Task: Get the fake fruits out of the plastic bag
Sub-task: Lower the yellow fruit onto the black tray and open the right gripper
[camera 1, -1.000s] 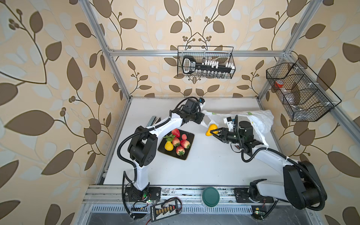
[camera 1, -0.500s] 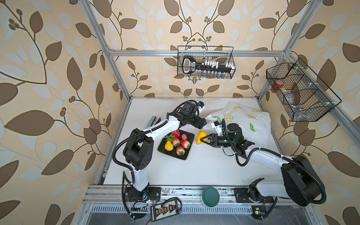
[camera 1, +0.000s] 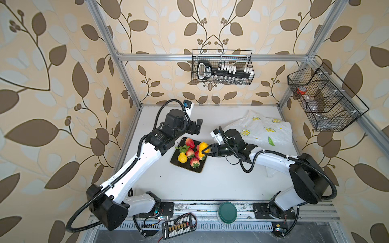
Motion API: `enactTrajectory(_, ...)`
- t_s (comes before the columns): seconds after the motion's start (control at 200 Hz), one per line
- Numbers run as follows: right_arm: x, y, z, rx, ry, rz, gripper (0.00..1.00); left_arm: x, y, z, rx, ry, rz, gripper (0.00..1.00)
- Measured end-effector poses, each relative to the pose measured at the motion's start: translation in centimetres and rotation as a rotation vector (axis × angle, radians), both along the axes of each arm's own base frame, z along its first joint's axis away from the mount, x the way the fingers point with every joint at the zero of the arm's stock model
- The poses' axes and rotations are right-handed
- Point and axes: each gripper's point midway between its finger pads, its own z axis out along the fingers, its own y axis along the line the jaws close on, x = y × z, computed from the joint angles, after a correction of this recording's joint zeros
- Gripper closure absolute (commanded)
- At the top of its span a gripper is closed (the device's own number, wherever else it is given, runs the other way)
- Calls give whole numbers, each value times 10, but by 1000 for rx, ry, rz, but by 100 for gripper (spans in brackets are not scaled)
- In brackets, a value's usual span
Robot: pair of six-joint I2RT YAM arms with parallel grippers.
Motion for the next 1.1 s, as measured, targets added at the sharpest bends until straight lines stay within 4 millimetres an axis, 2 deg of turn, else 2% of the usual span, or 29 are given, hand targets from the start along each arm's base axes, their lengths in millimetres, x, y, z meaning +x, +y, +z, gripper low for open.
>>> enactTrajectory(0.065,5,8,-7,-31,17,-3,60,-7,19,-1,5,-1,79,6)
enactTrajectory(0.2,17,13,-24,-99,63,-27,60,-24,50,-17,12,25,201,6)
enactTrajectory(0.4,27,24,-43,-186,110,-34,56,-47,79,-41,-1,66,307,6)
enactTrajectory(0.545,31,32,-49,-229,122,-25,46,-57,88,-52,-11,89,345,6)
enactTrajectory(0.71,31,30,-53,-270,123,-22,36,-60,91,-54,-26,96,362,6)
enactTrajectory(1.1,34,20,-51,-329,107,-50,31,-60,95,-52,-29,87,385,6)
